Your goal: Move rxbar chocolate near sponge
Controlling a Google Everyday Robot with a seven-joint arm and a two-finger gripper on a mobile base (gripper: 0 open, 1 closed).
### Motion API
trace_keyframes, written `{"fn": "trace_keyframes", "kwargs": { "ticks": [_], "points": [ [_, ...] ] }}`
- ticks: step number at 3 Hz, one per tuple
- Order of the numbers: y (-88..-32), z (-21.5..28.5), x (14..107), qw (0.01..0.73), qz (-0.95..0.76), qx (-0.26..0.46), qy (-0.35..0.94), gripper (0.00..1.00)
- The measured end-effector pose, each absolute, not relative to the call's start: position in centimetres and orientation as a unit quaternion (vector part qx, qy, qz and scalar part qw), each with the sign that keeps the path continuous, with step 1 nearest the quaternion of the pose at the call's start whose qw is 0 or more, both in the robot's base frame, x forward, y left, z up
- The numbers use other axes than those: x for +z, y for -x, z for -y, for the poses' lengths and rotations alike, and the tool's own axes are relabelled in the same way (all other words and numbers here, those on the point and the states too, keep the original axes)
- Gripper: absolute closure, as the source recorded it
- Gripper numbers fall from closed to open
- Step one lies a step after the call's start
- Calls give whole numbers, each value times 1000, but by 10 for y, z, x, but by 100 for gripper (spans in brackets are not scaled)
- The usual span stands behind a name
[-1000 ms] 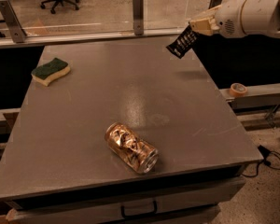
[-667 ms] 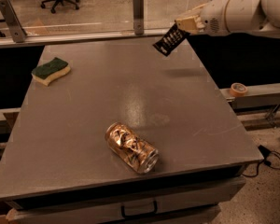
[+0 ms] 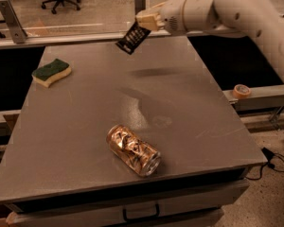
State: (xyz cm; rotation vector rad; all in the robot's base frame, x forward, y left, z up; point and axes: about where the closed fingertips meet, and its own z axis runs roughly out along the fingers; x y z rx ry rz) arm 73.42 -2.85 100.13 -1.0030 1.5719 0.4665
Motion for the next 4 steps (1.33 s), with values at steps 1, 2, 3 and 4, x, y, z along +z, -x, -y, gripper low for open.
{"fn": "trace_keyframes", "kwargs": {
  "ticks": [1,2,3,4],
  "points": [
    [-727,-31,992,567,-663,241,425,100],
    [-720,-76,973,561,-664,258,422,100],
    [-724,-111,947,552,-675,268,410,100],
    [-729,-136,921,536,-690,278,399,83]
  ]
}}
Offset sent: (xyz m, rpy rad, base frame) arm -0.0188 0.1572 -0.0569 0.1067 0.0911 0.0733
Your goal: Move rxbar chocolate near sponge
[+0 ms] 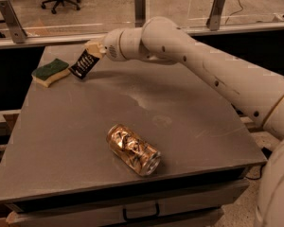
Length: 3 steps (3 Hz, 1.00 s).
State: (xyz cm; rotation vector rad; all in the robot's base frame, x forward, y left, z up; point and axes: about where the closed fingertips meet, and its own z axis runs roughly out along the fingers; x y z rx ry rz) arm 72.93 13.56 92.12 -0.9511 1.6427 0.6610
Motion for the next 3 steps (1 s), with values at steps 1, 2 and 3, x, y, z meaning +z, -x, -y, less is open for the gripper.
{"fn": "trace_keyframes", "kwargs": {
  "ticks": [1,2,3],
  "points": [
    [-732,-151,907,524,-698,283,397,60],
    [-734,-155,897,516,-706,284,392,36],
    [-736,-155,891,513,-712,283,387,13]
  ]
}}
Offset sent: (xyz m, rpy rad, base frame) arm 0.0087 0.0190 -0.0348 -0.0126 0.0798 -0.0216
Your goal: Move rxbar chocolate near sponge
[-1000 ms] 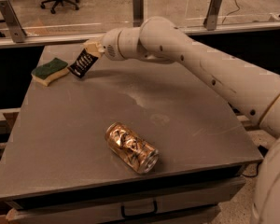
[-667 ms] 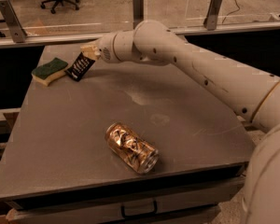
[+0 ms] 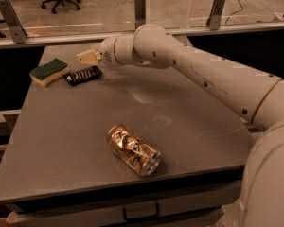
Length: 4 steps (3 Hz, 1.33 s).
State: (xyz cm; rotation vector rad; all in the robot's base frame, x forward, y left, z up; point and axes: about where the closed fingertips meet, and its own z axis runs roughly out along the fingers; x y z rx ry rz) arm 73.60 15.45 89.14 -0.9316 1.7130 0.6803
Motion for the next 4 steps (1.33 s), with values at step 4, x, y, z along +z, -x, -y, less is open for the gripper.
{"fn": "trace_keyframes", "kwargs": {
  "ticks": [4],
  "points": [
    [-761,83,1024,658,-670,145,312,0]
  ]
}}
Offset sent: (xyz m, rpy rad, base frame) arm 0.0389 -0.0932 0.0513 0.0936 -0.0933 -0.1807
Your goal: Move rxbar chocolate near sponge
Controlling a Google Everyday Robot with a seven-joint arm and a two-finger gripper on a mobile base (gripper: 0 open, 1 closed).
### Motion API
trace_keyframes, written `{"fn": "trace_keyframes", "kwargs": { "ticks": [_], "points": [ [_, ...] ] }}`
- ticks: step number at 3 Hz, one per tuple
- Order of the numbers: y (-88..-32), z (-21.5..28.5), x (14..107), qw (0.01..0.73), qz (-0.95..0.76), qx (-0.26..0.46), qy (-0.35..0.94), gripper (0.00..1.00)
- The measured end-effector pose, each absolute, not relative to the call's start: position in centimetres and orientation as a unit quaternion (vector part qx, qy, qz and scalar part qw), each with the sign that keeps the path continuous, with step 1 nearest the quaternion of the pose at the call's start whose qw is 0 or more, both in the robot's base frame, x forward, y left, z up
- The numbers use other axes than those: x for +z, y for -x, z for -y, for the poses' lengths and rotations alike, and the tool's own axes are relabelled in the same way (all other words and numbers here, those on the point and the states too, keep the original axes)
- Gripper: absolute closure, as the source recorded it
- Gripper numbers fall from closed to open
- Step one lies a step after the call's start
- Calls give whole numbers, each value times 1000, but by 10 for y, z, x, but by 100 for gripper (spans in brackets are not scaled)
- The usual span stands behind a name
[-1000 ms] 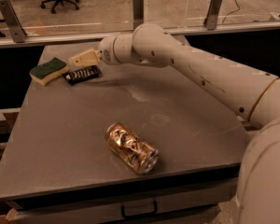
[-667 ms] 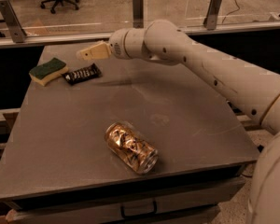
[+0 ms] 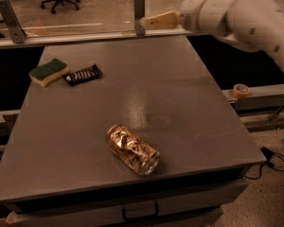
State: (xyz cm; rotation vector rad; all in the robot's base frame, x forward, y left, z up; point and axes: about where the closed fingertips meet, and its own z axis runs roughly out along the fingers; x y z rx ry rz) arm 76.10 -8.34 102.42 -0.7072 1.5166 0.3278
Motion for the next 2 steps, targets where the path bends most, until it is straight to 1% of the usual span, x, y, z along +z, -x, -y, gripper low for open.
{"fn": "trace_keyframes", "kwargs": {
  "ticks": [1,2],
  "points": [
    [-759,115,1037,670,-666,122,305,0],
    [-759,115,1037,670,-666,122,305,0]
  ]
}}
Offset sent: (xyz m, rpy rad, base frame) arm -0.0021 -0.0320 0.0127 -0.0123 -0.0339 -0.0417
